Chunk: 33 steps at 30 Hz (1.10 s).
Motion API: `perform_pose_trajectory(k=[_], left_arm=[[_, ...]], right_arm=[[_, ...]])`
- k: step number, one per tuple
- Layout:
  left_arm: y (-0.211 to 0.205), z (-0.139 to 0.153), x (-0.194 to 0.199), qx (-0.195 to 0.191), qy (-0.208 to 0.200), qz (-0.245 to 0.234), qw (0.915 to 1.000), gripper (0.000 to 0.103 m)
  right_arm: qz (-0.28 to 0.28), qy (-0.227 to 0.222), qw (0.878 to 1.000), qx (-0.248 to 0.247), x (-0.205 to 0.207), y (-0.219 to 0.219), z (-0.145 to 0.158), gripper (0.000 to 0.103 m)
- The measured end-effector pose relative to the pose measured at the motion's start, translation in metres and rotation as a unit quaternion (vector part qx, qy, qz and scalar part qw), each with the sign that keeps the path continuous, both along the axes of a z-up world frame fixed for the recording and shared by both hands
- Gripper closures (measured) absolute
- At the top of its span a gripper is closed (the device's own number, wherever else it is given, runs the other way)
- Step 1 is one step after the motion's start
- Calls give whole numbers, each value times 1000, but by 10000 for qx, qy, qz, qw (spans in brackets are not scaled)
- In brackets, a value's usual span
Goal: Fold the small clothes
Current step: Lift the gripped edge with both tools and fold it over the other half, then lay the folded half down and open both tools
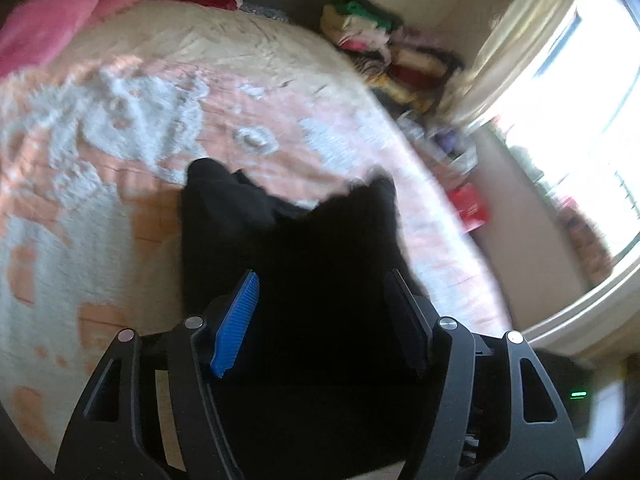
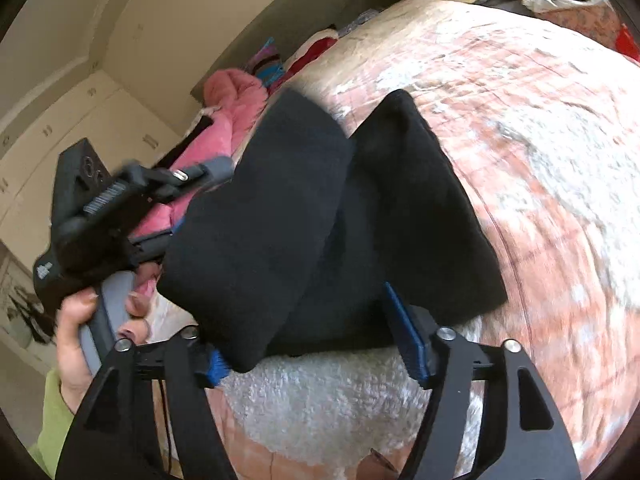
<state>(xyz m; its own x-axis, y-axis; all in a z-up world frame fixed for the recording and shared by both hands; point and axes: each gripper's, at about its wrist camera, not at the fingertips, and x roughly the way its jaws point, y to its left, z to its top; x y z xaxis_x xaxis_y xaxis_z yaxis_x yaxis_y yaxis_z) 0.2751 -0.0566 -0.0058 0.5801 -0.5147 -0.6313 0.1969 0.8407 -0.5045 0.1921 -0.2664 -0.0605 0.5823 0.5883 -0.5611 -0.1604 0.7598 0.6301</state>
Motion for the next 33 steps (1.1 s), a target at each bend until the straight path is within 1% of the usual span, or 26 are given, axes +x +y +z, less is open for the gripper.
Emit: perform_pose_trajectory(k=[1,2,3,4,5,7,8,9,11,13,14,15,16,17,18,19,20,22,23,25,28,30,31,33], left_arm=[[6,2,0,-232,-7,-1,9997,46],[9,4,1,-240,-22,42,9997,46],[9,5,1,-138,-32,90,9999,45],[9,5,1,98,-28,171,9998,45],[9,4,1,249,-9,213,9995,45],[11,-2,1,394,72,248,9989,45],[12,-5,0,446,105,236,9987,45],[11,-9,-1,545,131,227,9982,45],[9,-16,-4,843,142,230,9961,45],[9,-24,-6,1038,170,208,9942,45],[9,-27,-7,1085,180,195,9937,45],[9,-30,-9,1129,190,174,9933,45],[9,-34,-9,1193,199,174,9925,45],[9,-35,-10,1216,203,174,9922,45],[8,-36,-10,1247,204,172,9918,45],[8,-37,-10,1261,206,172,9917,45],[8,-37,-10,1276,205,175,9915,45],[6,-35,-12,1316,180,179,9910,45],[3,-33,-14,1323,134,153,9910,44],[-2,-31,-17,1332,61,114,9910,43],[-10,-33,-19,1494,59,112,9887,42],[-14,-34,-20,1595,28,75,9872,42],[-16,-35,-21,1615,16,50,9869,41],[-17,-35,-22,1663,-15,29,9861,40]], right_arm=[[6,-10,10000,-51,0,0,0,36],[29,-22,9999,-95,3,0,1,36],[13,-43,9999,-112,5,-2,3,35],[-15,-40,10000,-79,8,-5,4,35],[-24,-31,10000,-50,10,-6,5,34],[27,-17,10000,21,14,-10,6,31],[134,51,9998,136,22,-11,7,27],[183,104,9996,179,24,-11,8,27],[294,226,9992,161,40,-14,9,27],[430,273,9987,29,55,-11,14,27],[454,294,9985,-75,61,-9,16,29],[494,318,9979,-289,72,-6,18,33],[554,332,9967,-488,79,-1,18,41],[598,336,9952,-702,85,6,18,66],[624,340,9929,-957,90,11,17,84],[673,334,9905,-1155,93,17,17,84],[784,235,9889,-1239,94,21,24,84],[901,-198,9854,-1432,90,25,43,85],[975,-538,9810,-1590,87,27,59,85],[1060,-897,9711,-1939,86,31,71,85],[1113,-804,9641,-2272,96,32,56,85],[1064,-566,9635,-2392,101,24,35,85],[998,-460,9657,-2351,103,20,26,85],[820,-423,9749,-2026,98,9,19,83]])
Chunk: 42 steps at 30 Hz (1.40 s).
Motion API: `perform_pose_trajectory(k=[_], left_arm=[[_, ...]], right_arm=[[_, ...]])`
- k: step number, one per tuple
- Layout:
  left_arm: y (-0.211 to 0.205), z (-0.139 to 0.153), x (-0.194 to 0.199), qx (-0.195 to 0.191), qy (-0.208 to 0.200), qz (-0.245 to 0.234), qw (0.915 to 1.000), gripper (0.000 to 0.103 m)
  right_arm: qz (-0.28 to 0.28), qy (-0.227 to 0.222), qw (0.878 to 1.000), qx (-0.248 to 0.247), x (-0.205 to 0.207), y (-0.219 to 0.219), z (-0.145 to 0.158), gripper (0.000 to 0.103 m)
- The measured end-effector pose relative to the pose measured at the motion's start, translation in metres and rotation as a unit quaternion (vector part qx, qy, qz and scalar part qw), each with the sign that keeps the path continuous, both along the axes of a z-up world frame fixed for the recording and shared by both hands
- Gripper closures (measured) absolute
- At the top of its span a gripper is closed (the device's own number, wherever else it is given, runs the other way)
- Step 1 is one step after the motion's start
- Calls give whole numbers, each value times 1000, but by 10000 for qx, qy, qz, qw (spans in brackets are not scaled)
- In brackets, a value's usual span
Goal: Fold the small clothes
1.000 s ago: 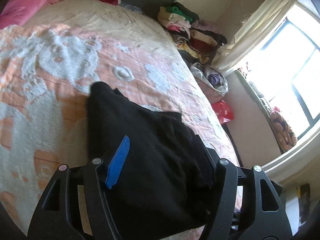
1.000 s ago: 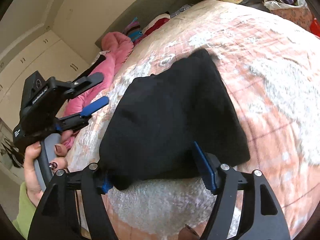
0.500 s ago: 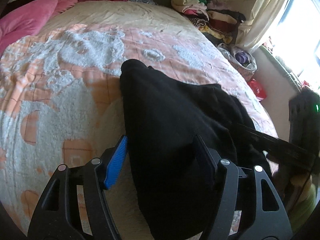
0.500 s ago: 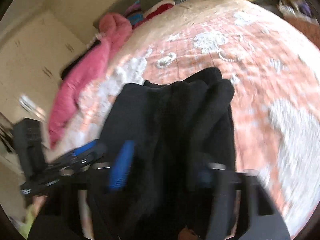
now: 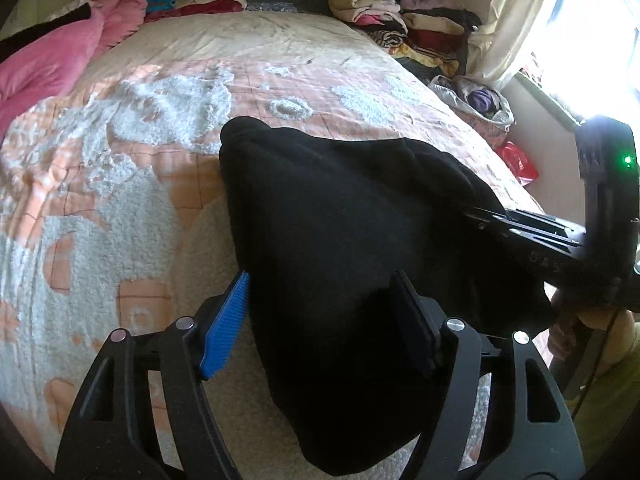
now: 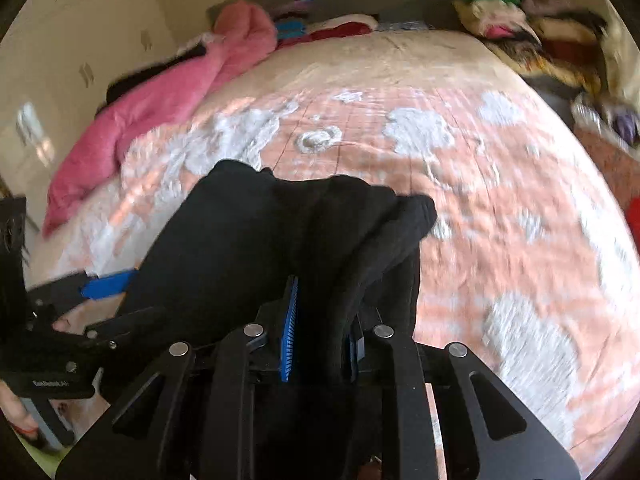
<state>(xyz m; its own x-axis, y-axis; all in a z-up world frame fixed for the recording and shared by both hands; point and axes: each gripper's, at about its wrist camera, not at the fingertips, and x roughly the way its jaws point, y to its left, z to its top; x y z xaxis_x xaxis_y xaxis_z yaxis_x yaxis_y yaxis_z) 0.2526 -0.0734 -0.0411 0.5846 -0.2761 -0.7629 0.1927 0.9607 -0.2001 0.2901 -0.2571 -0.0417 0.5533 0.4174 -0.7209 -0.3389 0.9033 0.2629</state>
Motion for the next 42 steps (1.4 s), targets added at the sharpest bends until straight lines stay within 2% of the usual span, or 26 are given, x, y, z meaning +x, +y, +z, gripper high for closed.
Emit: perform_pose_trajectory(k=[2,7,12,20,24,28,31,33,34,36,38,39,42], left_arm=[[0,-1,-1,-4,-5,-25,10000,39],[0,-1,-5,-30,-9,-9,10000,39],[2,1,-10,-57,-22,13,10000,39],[2,5,-19,-50,-69,26,10000,39],[3,8,-25,-21,-98,11,9999,39],[3,10,-30,-11,-112,-2,9999,36],[3,11,-34,26,-130,-12,9999,34],[3,14,-37,21,-150,-26,9999,32],[4,16,-40,32,-180,-29,9998,32],[5,19,-44,30,-225,-26,9997,31],[6,23,-50,10,-266,-33,9996,26],[6,26,-52,33,-296,-23,9996,13],[7,34,-61,17,-415,-54,9991,10]], right_arm=[[-208,-28,9997,149,-4,-6,-5,80],[-598,-138,9981,3,-25,-13,-5,67],[-839,-306,9960,-31,-50,-22,4,47],[-1028,-508,9927,-376,-84,-28,8,39],[-1163,-515,9895,-684,-94,-28,8,31],[-1187,-430,9879,-899,-97,-28,2,31],[-1259,-333,9878,-852,-100,-32,-1,31],[-1264,-441,9889,-646,-108,-34,5,29],[-1268,-536,9889,-560,-114,-35,10,27],[-1327,-716,9874,-487,-124,-37,19,11],[-1393,-864,9857,-401,-136,-40,27,8],[-1403,-911,9853,-345,-141,-41,31,7],[-1430,-1060,9838,-204,-156,-45,42,4]])
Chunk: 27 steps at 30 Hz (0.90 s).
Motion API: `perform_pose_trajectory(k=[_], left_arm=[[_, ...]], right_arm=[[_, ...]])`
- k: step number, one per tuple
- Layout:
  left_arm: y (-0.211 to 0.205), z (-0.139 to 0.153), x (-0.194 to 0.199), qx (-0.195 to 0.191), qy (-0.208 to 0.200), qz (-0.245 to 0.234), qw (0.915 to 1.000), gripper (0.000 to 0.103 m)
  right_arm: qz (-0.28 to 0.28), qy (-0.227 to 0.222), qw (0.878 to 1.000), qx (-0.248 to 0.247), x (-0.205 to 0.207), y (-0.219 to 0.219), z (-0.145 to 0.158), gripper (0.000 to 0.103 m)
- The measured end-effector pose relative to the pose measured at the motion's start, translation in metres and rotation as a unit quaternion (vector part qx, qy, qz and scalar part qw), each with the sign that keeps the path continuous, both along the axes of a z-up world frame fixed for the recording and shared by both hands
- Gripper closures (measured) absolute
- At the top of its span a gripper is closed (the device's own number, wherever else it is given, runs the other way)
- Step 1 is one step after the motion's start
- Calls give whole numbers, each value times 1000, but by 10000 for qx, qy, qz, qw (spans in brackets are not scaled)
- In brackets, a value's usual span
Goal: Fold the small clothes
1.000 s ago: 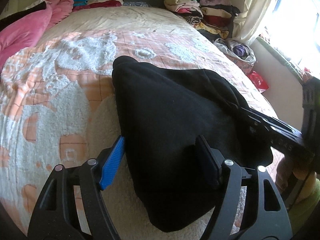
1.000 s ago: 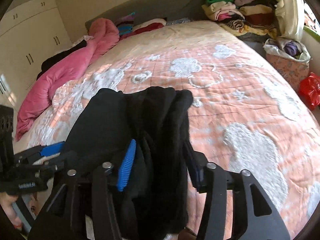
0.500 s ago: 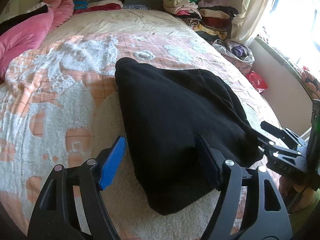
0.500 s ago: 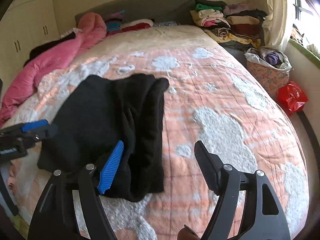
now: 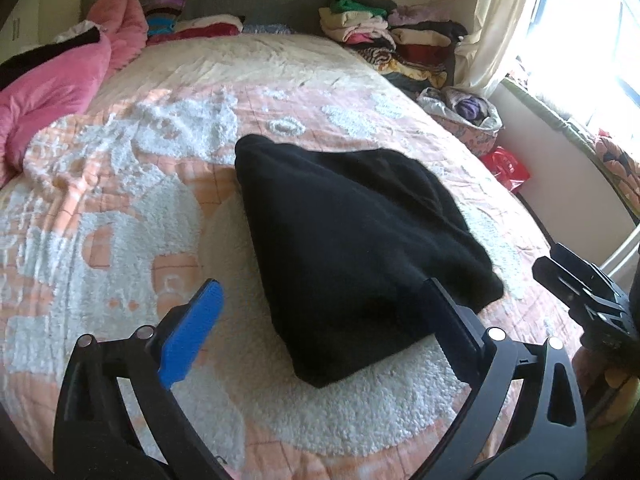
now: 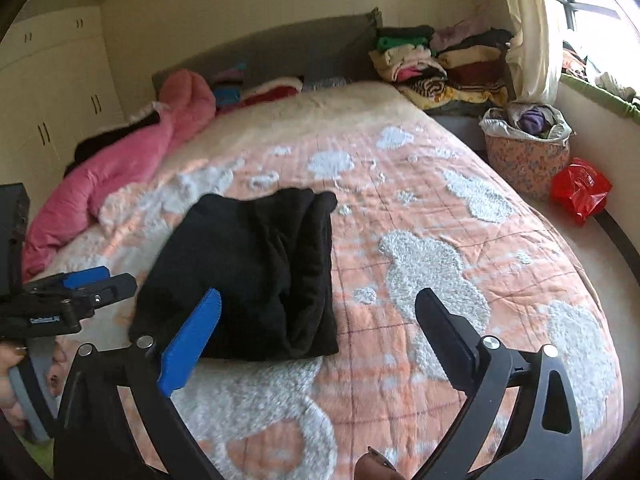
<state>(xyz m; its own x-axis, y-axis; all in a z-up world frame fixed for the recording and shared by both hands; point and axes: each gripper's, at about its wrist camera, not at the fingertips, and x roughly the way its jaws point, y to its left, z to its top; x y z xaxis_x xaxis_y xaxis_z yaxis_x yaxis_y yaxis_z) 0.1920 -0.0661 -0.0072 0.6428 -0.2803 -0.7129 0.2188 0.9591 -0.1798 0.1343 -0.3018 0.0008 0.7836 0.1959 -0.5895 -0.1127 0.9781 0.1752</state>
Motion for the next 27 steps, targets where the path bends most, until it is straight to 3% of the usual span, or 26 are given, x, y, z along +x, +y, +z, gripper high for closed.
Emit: perform_pose_trajectory(k=[7,12,16,27], left_arm=[[4,18,-24,-68,-263,-62,9996,9],[16,22,-46,-76,-429,-36,9990,9],[32,13,-67,-24,-449,92,9989,9],[45,-13,-116,67,-686,75,9976,9]], right_arm=[[-5,-350,9993,107,-37,4,18,4],[0,-515,9986,-81,-67,15,19,4],[-141,-721,9962,-473,-95,28,12,4],[-217,-900,9924,-807,-129,56,-9,4]])
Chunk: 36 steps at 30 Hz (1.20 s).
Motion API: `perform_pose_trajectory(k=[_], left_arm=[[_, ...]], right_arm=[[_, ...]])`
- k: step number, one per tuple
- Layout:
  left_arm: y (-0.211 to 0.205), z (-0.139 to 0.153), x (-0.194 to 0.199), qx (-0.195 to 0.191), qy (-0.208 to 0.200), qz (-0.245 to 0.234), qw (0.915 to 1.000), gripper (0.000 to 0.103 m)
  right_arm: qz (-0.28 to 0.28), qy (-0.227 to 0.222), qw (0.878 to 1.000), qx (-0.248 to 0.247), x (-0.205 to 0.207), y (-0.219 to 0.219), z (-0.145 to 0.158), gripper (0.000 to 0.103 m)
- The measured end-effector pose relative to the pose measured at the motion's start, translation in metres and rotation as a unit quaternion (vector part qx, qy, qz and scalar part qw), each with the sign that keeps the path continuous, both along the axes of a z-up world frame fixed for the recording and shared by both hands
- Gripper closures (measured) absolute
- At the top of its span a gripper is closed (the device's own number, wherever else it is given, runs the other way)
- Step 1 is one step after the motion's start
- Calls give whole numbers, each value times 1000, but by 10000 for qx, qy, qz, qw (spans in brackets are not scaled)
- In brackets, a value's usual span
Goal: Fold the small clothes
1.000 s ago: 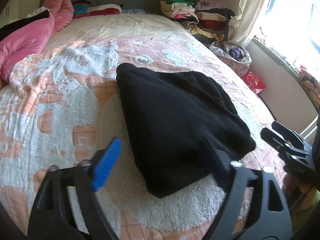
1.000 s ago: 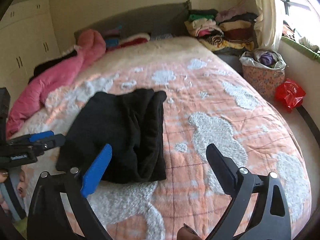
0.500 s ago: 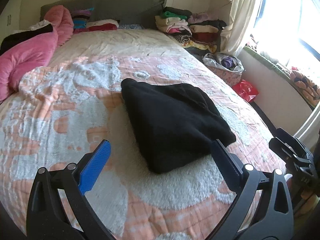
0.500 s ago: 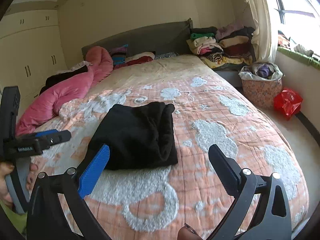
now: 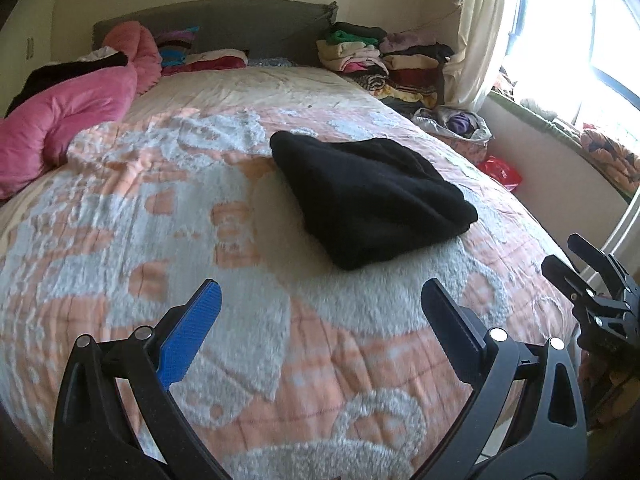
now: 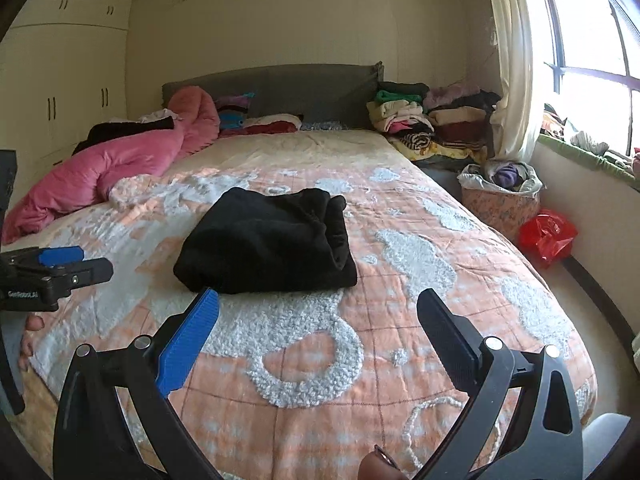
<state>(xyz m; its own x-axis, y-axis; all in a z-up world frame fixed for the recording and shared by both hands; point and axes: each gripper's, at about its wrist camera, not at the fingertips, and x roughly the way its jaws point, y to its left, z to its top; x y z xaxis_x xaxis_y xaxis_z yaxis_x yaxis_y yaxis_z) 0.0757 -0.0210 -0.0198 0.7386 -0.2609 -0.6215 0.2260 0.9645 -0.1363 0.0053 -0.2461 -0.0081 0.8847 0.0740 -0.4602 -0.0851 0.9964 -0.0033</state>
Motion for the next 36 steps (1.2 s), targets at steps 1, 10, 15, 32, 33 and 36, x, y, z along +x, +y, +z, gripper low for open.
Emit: perform_pose_trajectory(k=[1,10,15,32,33,36], left_arm=[[1,-3,-4,-12,-1,22,10000,9],[5,-21,-19,105,-83,89,9999,9],[6,-28,-19,59,7,33,10000,9],[11,-32,-17,-4,88,96,9999,9],[11,-32,-17,-2,80,97,9999,9],[10,-31,-19,21,70,111,9999,9]], right_arm=[[-7,2,10000,23,-1,0,-1,4],[-309,111,9995,-24,-11,4,-19,4],[-290,208,9993,-139,-13,13,-28,4],[-326,367,9987,-104,-8,15,-32,4],[-324,378,9987,-109,-8,15,-32,4],[-319,384,9987,-108,-8,15,-32,4]])
